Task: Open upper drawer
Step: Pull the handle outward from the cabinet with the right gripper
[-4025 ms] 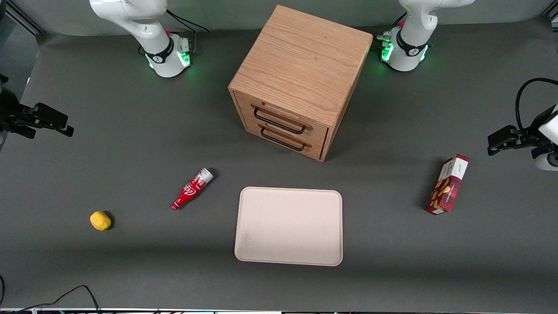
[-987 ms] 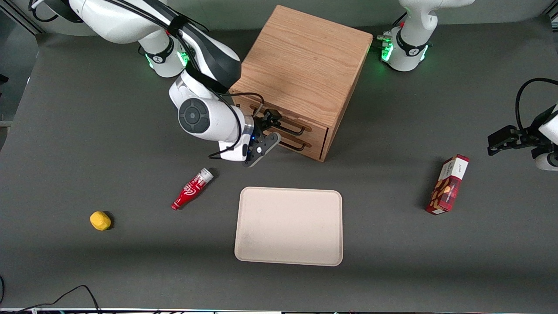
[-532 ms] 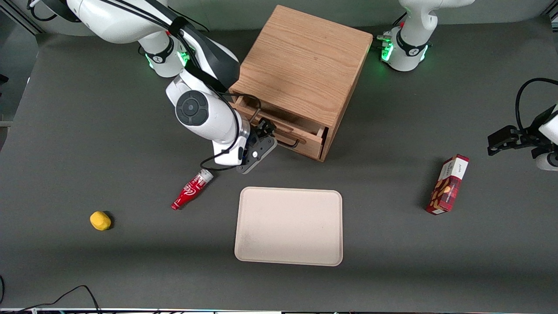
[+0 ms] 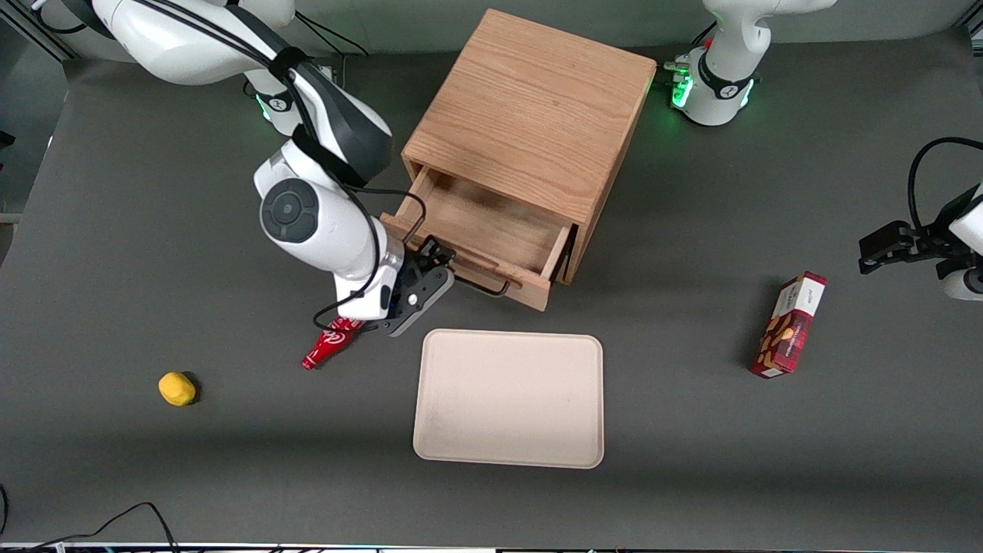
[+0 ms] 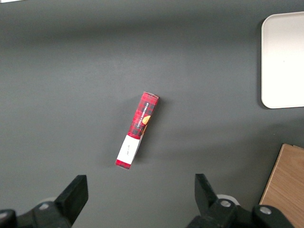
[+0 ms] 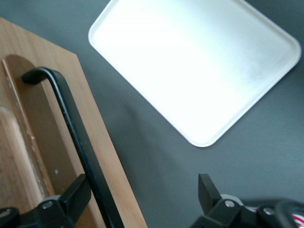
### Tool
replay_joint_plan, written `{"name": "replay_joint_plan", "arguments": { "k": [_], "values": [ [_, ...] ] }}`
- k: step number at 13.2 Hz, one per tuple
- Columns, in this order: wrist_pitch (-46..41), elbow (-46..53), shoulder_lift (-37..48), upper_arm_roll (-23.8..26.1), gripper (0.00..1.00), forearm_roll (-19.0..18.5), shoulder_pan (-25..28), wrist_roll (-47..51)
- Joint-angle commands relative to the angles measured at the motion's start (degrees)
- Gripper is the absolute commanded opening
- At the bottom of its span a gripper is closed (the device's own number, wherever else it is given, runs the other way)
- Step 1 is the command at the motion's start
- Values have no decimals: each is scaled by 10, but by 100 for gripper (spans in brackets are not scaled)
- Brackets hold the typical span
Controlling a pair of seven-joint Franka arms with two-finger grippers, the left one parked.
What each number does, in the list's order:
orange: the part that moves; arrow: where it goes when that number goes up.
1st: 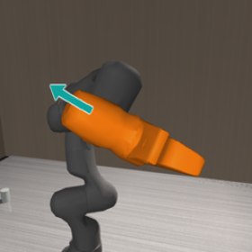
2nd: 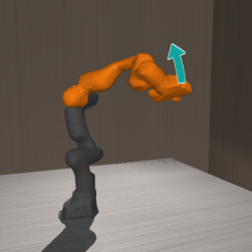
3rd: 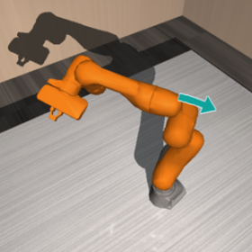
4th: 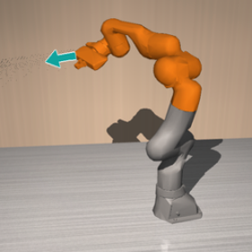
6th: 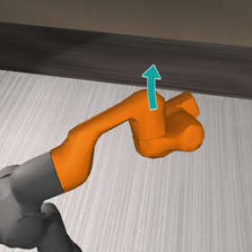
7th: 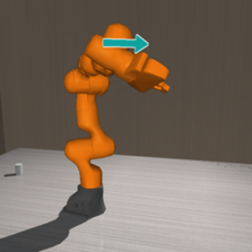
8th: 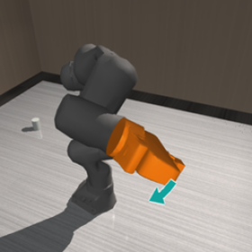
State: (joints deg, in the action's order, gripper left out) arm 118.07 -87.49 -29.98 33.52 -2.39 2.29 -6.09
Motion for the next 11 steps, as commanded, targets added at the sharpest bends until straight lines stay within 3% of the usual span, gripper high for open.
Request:
{"name": "replay_joint_plan", "arguments": {
  "k": [1, 3, 11],
  "values": [
    [2, 21, -11, -16, 100, -30, 3, -26],
    [1, 40, -24, -25, 100, -50, 3, -34],
    [1, 98, -54, -80, 100, -49, 3, -103]
  ]
}}
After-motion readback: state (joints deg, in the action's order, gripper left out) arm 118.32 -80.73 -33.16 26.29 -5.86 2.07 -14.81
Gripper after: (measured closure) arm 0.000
